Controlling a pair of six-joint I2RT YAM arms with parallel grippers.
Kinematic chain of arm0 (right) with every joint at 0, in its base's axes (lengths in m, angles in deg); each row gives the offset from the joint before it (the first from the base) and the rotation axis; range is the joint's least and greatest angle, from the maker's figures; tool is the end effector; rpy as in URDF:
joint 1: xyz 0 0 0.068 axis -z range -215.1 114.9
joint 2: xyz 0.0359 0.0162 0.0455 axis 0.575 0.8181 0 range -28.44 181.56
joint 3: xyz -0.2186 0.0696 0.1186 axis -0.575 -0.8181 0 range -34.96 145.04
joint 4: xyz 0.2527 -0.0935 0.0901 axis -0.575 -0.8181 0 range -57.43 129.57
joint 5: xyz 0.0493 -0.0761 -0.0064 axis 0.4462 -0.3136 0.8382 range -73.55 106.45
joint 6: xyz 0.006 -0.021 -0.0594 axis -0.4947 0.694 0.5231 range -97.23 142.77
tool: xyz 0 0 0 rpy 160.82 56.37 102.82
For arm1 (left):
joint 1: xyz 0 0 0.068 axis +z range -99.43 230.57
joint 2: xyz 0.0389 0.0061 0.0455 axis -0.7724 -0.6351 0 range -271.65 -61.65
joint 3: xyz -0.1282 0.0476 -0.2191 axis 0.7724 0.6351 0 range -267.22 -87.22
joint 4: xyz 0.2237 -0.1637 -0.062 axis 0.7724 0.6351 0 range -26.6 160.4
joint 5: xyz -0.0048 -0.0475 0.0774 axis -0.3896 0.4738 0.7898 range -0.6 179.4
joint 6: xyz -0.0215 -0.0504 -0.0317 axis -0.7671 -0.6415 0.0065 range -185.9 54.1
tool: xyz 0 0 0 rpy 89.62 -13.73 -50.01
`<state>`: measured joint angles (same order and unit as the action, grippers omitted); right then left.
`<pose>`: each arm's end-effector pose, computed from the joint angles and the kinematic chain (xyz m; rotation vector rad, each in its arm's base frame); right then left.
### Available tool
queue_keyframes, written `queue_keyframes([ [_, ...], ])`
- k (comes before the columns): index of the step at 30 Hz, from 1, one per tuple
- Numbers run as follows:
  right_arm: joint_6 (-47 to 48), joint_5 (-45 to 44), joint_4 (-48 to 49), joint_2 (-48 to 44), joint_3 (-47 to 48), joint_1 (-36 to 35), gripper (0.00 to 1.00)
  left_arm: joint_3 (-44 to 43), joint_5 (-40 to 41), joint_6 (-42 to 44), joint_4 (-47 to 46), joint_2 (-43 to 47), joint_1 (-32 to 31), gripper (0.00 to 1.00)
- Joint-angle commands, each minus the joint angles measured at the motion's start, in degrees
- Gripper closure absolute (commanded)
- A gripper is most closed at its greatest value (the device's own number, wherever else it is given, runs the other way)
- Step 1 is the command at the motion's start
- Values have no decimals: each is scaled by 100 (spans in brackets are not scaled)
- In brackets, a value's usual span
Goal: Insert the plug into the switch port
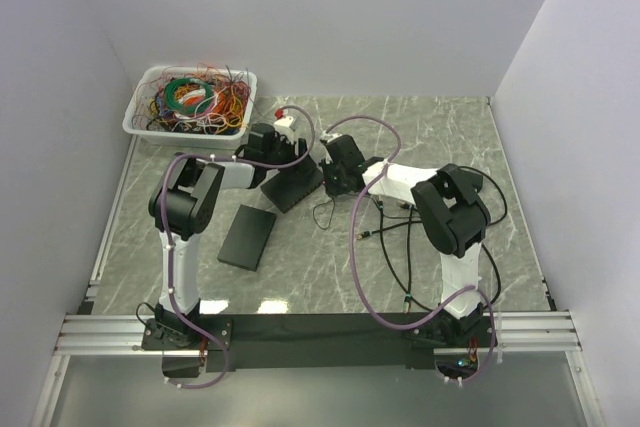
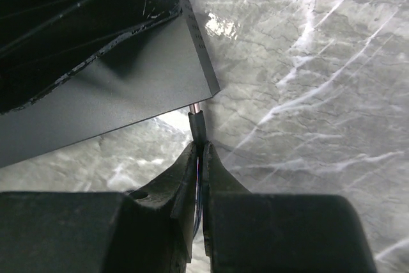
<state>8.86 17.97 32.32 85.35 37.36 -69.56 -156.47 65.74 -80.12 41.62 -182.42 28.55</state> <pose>0.3642 0.2516 0.1159 -0.4516 2.4221 0.4100 0.4234 -0.1922 0.0953 0.4031 2.1071 -0.8084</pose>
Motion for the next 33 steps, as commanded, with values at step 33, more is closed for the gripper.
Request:
queue_keyframes([
  [33, 670, -636, 962, 555, 1776, 9, 100, 580, -1624, 42, 825, -360, -769, 32],
])
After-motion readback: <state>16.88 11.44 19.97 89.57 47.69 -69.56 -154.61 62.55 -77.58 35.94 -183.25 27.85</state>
